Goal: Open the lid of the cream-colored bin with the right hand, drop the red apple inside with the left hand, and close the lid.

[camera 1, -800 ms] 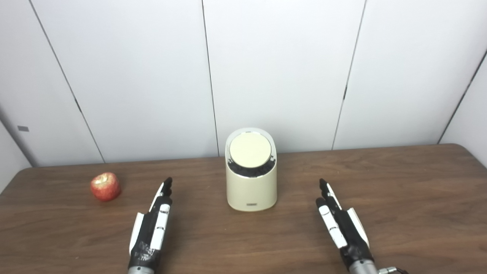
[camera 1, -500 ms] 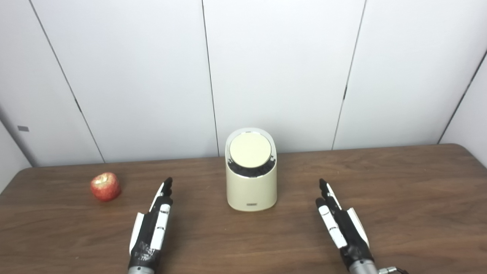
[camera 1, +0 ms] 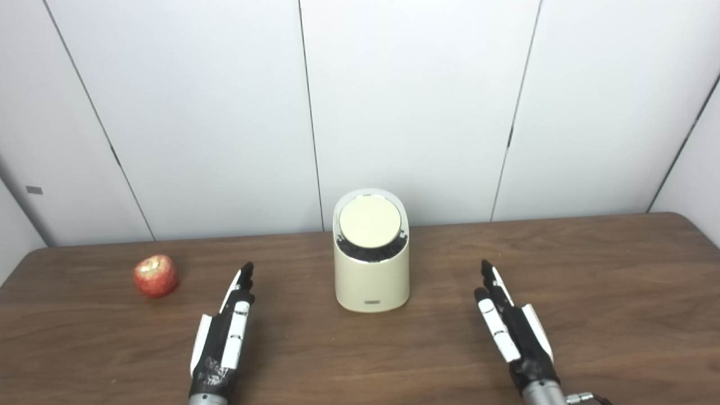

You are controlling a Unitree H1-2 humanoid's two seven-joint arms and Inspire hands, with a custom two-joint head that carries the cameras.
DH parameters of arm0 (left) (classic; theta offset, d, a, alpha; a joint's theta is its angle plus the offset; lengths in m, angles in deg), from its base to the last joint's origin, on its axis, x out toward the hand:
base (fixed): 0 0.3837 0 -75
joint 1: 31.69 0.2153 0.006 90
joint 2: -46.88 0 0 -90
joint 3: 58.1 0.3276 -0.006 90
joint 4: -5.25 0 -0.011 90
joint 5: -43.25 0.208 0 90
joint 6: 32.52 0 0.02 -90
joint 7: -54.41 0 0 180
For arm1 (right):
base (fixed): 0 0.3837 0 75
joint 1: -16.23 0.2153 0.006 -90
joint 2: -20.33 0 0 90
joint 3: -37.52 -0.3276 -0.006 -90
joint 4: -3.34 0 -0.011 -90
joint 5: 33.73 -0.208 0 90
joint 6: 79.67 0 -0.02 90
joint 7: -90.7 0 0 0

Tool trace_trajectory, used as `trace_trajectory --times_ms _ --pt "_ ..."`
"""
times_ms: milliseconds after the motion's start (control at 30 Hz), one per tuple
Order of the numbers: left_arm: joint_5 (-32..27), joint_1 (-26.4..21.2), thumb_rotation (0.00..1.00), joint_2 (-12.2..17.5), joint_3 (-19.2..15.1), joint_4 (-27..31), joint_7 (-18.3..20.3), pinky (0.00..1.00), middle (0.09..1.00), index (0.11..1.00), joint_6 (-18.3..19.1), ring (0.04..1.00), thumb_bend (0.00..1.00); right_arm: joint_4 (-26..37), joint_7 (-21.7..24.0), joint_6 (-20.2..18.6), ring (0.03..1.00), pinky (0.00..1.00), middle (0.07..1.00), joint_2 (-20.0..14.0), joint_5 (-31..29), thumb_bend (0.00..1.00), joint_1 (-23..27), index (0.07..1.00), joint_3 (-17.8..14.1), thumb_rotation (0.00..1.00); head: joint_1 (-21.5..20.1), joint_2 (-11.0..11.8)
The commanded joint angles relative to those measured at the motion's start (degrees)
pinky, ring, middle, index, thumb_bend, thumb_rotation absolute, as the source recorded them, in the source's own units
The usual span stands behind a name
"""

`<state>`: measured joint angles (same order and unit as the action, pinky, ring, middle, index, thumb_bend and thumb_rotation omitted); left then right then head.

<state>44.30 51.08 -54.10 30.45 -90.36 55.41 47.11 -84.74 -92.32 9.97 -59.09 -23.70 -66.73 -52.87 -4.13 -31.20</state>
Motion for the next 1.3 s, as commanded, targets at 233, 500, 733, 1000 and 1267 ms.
trace_trajectory --times_ms 233,500,733,1000,1267 --pt "0.05 -0.61 0.98 -0.66 0.27 -0.94 -0.35 0.99 1.0 1.0 -1.1 1.0 0.26 6.86 -0.44 -5.04 0.999 0.96 1.0 -1.11 5.85 0.59 13.43 1.0 0.98 0.86 0.14 0.51" --pt "0.4 -0.7 0.94 -0.74 0.5 -1.17 -0.42 0.98 1.0 1.0 -1.9 1.0 0.24 8.79 1.41 -11.93 1.0 0.95 1.0 -1.65 12.8 0.67 20.49 1.0 4.96 0.68 0.48 0.6" --pt "0.73 -0.5 0.93 -0.84 0.7 -1.02 -0.55 1.0 1.0 1.0 -1.94 1.0 0.27 7.01 1.17 -13.61 0.973 0.89 1.0 -1.27 18.01 0.79 25.17 1.0 7.58 0.56 0.75 0.7" --pt "1.76 -0.41 0.93 -1.12 1.04 -0.27 -0.99 1.0 1.0 1.0 -1.57 1.0 0.26 2.32 0.95 -14.1 0.999 0.92 1.0 -0.57 20.05 0.84 28.56 1.0 9.65 0.49 1.09 0.69" --pt "1.89 -0.36 0.92 -1.48 1.11 -0.38 -1.04 1.0 1.0 1.0 -1.88 1.0 0.27 -2.05 -0.64 -14.96 1.0 0.93 1.0 -0.51 25.72 0.83 30.4 1.0 12.0 0.45 1.39 0.56"
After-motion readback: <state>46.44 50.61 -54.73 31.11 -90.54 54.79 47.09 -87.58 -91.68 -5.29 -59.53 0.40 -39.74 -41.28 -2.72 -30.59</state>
